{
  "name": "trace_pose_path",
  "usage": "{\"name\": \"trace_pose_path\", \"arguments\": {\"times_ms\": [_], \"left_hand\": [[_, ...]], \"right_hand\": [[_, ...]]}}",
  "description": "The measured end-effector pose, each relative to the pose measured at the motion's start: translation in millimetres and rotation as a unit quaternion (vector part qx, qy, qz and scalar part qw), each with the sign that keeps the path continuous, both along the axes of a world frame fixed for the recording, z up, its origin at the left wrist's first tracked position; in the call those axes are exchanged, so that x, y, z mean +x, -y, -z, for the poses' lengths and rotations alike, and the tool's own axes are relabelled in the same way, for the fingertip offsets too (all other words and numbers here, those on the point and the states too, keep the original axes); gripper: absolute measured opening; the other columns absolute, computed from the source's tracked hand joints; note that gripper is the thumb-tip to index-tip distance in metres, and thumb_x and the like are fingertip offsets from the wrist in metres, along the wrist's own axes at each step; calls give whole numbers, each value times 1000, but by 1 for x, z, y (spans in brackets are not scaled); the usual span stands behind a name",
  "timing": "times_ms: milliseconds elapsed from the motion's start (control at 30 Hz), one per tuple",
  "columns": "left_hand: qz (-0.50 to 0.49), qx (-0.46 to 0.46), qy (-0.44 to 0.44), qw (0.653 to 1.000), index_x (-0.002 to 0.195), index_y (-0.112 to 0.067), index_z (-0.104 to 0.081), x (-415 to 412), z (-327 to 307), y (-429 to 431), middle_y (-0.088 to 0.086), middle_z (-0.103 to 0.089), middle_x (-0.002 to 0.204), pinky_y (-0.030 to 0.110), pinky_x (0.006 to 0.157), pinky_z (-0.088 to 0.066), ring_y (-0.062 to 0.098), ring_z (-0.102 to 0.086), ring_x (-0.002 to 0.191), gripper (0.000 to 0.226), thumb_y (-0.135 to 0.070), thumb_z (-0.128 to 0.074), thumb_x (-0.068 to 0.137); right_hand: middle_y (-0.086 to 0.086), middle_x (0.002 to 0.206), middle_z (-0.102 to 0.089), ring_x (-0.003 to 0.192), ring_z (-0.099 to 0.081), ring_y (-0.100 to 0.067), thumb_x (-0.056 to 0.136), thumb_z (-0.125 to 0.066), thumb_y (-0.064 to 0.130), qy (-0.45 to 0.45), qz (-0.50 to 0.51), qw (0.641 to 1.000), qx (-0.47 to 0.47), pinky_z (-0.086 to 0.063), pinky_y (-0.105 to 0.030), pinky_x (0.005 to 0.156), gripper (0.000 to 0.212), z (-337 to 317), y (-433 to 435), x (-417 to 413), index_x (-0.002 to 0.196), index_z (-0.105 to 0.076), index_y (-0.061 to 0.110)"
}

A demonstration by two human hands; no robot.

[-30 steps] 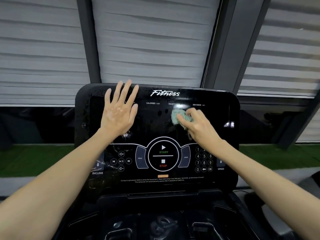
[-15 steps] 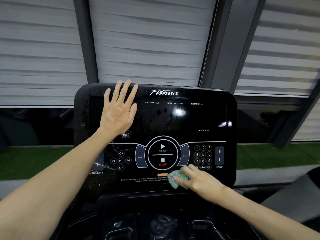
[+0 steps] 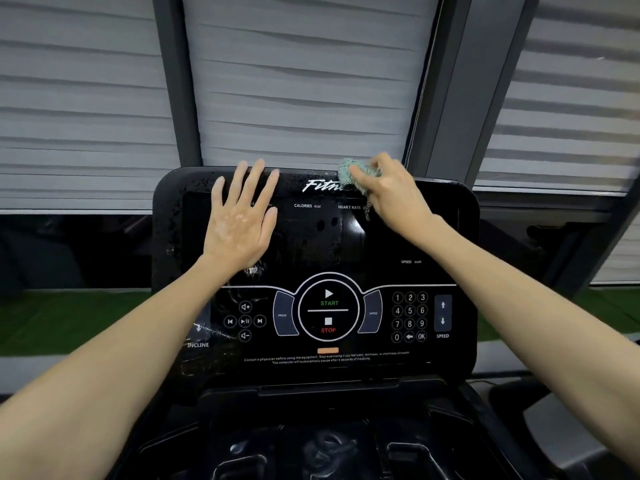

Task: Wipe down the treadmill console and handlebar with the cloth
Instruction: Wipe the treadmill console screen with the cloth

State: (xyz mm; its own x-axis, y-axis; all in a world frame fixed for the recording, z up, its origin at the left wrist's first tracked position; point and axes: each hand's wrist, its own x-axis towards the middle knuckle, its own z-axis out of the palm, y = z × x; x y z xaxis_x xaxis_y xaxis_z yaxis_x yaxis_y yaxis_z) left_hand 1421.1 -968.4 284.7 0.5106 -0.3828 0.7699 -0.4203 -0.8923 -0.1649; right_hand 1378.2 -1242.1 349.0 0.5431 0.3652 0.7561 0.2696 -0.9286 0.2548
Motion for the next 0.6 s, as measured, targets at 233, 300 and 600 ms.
{"name": "trace_pose_path", "arguments": {"times_ms": [233, 300, 600], "left_hand": [[-3, 0, 0, 1000, 156, -17, -20, 1, 1, 0, 11, -17, 163, 55, 116, -16, 32, -15, 150, 57, -34, -29, 103], [-5, 2, 1, 1000, 156, -17, -19, 1, 1, 0, 11, -17, 163, 55, 116, -17, 32, -14, 150, 57, -34, -29, 103], [-3, 3, 5, 1000, 156, -16, -19, 1, 1, -1, 11, -16, 163, 54, 116, -15, 32, -14, 150, 56, -33, -30, 103]], "right_hand": [[-23, 94, -54, 71, -49, -29, 74, -65, -15, -32, -64, 997, -42, -45, -36, 55, 42, 75, -11, -42, 112, -65, 2], [-19, 97, -52, 76, -47, -28, 74, -66, -11, -81, -103, 991, -42, -45, -36, 58, 47, 122, -10, -64, 118, -60, 5], [-5, 107, -44, 82, -47, -18, 65, -80, 5, -253, -128, 945, -164, -50, -23, 48, 68, 212, -7, -127, 125, -51, 17]]}}
